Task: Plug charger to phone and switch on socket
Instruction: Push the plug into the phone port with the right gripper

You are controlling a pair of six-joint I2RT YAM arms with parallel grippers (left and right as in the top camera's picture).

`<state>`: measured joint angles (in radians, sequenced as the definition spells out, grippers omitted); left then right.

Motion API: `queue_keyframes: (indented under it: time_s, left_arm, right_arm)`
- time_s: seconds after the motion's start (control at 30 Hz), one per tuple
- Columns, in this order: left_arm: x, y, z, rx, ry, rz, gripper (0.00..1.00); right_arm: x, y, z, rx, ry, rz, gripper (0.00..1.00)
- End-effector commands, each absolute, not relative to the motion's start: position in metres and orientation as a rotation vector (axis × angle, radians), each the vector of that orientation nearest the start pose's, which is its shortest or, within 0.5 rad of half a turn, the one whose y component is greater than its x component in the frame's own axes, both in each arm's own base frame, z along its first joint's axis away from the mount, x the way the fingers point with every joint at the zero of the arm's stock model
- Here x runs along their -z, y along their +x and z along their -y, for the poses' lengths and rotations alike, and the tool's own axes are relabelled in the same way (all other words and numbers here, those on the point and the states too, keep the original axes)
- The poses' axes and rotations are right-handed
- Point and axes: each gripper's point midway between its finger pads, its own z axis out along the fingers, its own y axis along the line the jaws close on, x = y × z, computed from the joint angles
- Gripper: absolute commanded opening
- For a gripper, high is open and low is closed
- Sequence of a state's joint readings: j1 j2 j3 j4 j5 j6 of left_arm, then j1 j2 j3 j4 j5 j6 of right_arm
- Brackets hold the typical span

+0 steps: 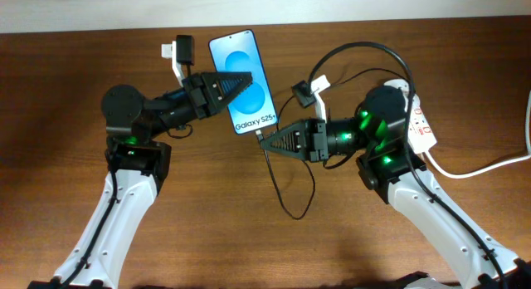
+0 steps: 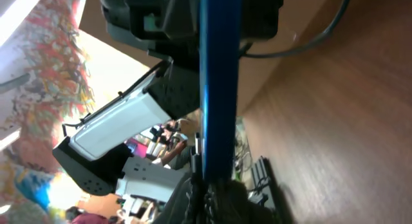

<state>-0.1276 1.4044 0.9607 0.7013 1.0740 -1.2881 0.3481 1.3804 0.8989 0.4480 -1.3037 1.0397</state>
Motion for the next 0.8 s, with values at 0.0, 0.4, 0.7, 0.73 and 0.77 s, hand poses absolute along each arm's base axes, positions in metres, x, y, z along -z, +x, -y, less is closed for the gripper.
queue_keyframes:
  time_s: [0.0, 0.4, 0.7, 0.73, 0.77]
  left_arm:
    - [-0.3704, 0.3499, 0.1959, 1.785, 0.142, -1.718, 0.0]
    - [-0.3703, 0.3493, 0.1962, 1.786, 0.146, -1.719, 0.0]
    - [-0.3702, 0.3494, 0.1962, 1.786, 0.146, -1.719, 0.0]
    - [-0.3702, 0.3494, 0.1962, 1.786, 0.146, -1.719, 0.0]
    - [-0.3702, 0.3493, 0.1963, 1.787, 0.146, -1.72, 0.0]
  right_arm:
    - [-0.309, 0.2533, -0.2714, -1.997, -0.616, -1.963, 0.04]
    - [-0.3148, 0.2569, -0.2718, -1.965, -0.634, -1.913, 0.04]
    - [-0.3079, 0.2575, -0.2718, -1.984, -0.585, -1.968, 0.04]
    - [-0.3079, 0.2582, -0.2719, -1.981, -0.581, -1.967, 0.04]
    - [-0.3079, 0.2588, -0.2719, -1.978, -0.578, -1.967, 0.04]
